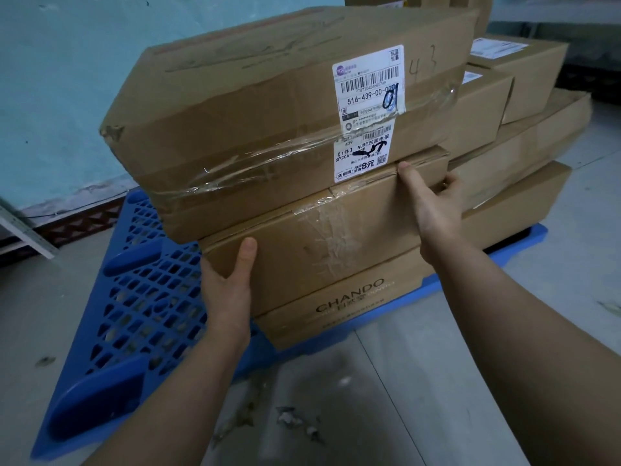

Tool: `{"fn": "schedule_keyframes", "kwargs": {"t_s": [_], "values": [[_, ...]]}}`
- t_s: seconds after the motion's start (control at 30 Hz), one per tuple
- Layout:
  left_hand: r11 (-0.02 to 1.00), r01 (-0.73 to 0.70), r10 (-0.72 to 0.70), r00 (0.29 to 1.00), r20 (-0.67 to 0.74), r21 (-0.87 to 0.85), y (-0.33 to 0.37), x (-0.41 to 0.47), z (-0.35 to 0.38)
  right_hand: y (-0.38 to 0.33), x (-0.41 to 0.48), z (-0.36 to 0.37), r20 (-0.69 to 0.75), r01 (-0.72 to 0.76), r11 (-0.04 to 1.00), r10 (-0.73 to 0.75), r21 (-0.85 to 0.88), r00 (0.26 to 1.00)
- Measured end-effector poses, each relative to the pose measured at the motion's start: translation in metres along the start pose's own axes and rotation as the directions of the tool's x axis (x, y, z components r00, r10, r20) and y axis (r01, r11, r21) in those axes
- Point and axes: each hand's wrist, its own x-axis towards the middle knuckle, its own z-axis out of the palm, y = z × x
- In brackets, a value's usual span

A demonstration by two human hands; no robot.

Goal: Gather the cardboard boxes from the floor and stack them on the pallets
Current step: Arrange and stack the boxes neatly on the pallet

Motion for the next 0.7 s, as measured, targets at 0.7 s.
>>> {"fn": "schedule_keyframes", "kwargs": {"t_s": [0.7], "values": [[0.720, 0.446, -0.543, 0.839, 0.032, 0.532, -0.063, 0.017, -0.082, 0.119, -0.128, 0.107, -0.037, -0.345, 0.908, 0.346, -0.238, 0.937]]}}
